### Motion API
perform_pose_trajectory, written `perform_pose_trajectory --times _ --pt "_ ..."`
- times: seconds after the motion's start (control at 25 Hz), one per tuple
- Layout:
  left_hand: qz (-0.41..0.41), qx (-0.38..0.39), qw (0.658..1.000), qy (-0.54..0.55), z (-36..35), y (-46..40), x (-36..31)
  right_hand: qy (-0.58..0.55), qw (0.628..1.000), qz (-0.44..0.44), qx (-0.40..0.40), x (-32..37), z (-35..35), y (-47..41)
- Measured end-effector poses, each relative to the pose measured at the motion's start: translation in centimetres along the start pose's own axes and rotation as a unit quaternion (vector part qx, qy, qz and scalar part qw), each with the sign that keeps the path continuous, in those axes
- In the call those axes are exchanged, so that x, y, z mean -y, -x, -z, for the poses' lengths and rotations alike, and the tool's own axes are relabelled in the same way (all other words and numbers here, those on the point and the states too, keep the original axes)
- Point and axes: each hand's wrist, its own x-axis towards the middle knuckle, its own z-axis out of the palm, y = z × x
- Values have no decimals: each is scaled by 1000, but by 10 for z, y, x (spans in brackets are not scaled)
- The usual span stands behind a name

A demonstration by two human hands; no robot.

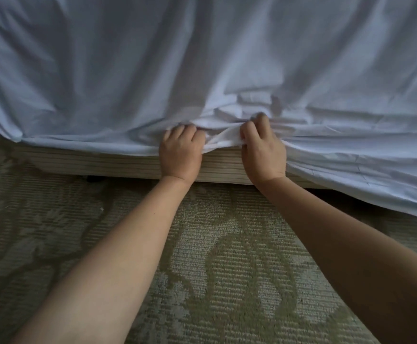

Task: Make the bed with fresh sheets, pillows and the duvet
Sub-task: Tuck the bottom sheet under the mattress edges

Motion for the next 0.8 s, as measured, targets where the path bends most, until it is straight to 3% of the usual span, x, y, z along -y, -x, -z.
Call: perform_pose_trajectory --times 0.12,0.28,0.48,0.64,0.8 --pt "-37 59 998 7 -15 15 -10 34 996 49 62 -9 -2 19" --pt "-21 27 997 72 -31 23 -15 37 996 63 49 -13 -1 34" --pt "-52 -5 996 69 -33 29 -17 129 984 116 -48 -23 -9 15" --pt "-28 -88 995 47 -39 13 -10 105 980 129 -112 -32 -14 4" --pt "-61 -127 988 57 -44 10 -2 85 982 109 -132 -31 -20 5"
